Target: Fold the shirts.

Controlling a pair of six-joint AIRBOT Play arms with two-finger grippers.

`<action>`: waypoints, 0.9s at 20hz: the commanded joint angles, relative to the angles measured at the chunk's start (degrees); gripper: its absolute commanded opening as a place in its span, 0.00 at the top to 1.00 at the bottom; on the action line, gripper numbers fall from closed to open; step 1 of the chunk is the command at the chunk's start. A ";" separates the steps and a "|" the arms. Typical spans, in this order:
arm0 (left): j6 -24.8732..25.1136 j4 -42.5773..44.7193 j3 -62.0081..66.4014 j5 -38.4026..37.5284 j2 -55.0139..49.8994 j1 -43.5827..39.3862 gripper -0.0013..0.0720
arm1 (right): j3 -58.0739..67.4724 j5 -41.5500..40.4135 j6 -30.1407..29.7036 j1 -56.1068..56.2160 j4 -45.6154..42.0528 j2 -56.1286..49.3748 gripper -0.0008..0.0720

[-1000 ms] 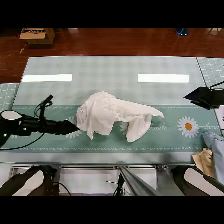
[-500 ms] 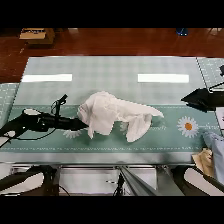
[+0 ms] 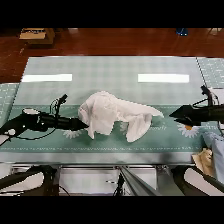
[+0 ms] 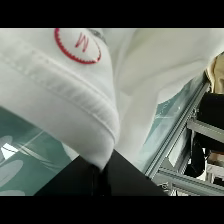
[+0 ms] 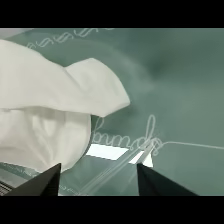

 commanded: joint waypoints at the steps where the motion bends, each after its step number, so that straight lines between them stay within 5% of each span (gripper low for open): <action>1: -0.11 -0.04 0.07 -1.11 -0.07 0.11 0.95 | -6.82 -4.61 -0.55 5.97 1.53 0.04 0.24; 8: -0.50 -0.07 0.09 -1.14 -0.07 0.11 0.95 | -12.48 -19.69 3.74 22.80 8.48 0.02 0.24; 14: 0.15 -0.04 0.48 -0.11 -0.09 0.48 0.95 | -12.48 -33.38 20.28 37.07 9.51 -4.81 0.25; 15: 0.13 -0.13 1.11 -0.35 -0.07 1.16 0.95 | -12.48 -34.49 20.52 38.84 10.73 -6.08 0.39; 17: 0.13 -0.33 3.21 -3.58 -0.07 3.06 0.95 | -12.26 -35.10 18.88 40.00 13.94 -6.12 0.93; 18: 0.13 -0.33 4.59 -5.75 -0.02 4.11 0.95 | -11.58 -33.92 16.50 39.67 15.26 -4.92 0.94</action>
